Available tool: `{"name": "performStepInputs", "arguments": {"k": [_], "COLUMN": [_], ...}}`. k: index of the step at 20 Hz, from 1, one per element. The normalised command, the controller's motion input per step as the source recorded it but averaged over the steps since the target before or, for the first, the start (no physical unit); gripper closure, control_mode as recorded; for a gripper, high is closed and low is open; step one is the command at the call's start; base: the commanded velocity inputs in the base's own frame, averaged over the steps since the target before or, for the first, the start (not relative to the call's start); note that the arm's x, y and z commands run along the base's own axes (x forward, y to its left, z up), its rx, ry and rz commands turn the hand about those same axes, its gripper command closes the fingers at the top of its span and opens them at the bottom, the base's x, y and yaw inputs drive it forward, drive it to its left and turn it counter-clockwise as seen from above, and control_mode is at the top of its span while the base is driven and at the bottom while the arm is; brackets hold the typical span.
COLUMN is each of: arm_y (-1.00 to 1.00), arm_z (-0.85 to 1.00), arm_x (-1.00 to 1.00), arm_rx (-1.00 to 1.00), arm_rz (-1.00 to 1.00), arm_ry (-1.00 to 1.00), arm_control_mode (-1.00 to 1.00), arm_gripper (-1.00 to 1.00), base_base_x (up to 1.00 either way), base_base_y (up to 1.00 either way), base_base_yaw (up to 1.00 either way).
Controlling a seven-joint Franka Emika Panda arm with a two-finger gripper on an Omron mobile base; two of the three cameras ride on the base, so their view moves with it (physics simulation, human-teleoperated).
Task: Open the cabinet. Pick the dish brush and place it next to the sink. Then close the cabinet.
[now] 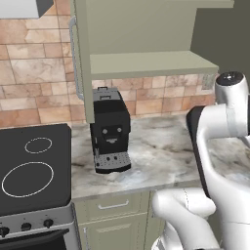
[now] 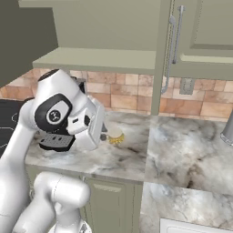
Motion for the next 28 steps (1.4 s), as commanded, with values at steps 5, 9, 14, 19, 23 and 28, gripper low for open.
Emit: {"name": "performStepInputs", "arguments": {"k": [5,9,14,19,23,28], "arm_y": [-0.18,-0.29,-0.36,-0.35,-0.42,-0.50], "arm_z": [-0.12,-0.12,-0.10,-0.10,-0.11,-0.14], "arm_x": [-0.14,-0.21,-0.21,-0.16,-0.12,-0.11], "arm_rx": [0.00,0.00,0.00,-0.01,0.00,0.00], "arm_rz": [0.00,-0.01,-0.08,-0.13,-0.17,-0.10], "arm_ry": [0.00,0.00,0.00,-0.01,0.00,0.00], "arm_control_mode": [-1.00,-1.00,-1.00,-1.00,-1.00,-1.00], "arm_gripper": [1.00,1.00,1.00,1.00,1.00,1.00], "base_base_x": [0.00,0.00,0.00,0.00,0.00,0.00], "base_base_y": [0.00,0.00,0.00,0.00,0.00,0.00], "base_base_yaw": [0.00,0.00,0.00,0.00,0.00,0.00]}}
